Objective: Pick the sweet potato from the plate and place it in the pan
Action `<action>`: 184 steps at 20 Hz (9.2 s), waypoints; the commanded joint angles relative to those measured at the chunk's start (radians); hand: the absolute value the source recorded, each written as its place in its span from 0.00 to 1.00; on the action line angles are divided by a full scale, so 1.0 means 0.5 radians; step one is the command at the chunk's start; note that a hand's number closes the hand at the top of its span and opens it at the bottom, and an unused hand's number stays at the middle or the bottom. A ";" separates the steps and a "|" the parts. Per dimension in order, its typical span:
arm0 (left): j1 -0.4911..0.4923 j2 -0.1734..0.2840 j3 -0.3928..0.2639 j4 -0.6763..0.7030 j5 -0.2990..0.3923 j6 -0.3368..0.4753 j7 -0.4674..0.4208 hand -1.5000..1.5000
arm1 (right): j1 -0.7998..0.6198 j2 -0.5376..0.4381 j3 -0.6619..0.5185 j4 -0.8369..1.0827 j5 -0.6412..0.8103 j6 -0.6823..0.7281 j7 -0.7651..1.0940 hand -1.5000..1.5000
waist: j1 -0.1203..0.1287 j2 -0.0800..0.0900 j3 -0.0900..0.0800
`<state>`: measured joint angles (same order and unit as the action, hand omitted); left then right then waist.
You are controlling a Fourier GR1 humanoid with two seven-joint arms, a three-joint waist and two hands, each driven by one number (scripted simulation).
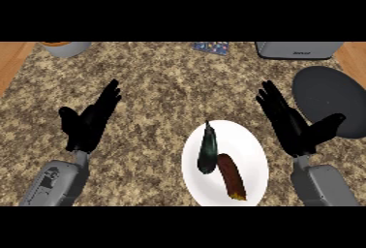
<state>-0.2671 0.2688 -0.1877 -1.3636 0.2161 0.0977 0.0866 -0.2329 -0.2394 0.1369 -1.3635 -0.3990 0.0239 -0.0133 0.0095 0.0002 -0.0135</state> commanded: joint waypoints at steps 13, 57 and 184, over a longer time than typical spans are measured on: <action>0.204 0.159 -0.095 -0.324 -0.206 -0.040 0.108 0.50 | 0.221 -0.109 0.401 0.413 1.041 -0.853 0.214 0.00 | -0.015 -0.010 0.028; 0.227 0.091 0.102 -0.332 -0.339 -0.170 0.124 0.50 | -0.571 -0.084 1.103 0.023 0.759 0.930 2.555 0.00 | -0.031 -0.006 0.025; 0.195 -0.143 0.256 -0.445 -0.542 -0.422 0.199 0.50 | -0.570 -1.131 -1.407 2.419 0.960 0.790 -1.900 0.00 | 0.054 0.043 0.046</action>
<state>-0.1664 0.1905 -0.0674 -1.5967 -0.0558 -0.1070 0.1883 -0.5594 -0.8034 -0.5548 -0.1481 0.0937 0.3280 -0.8591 0.0389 0.0234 0.0101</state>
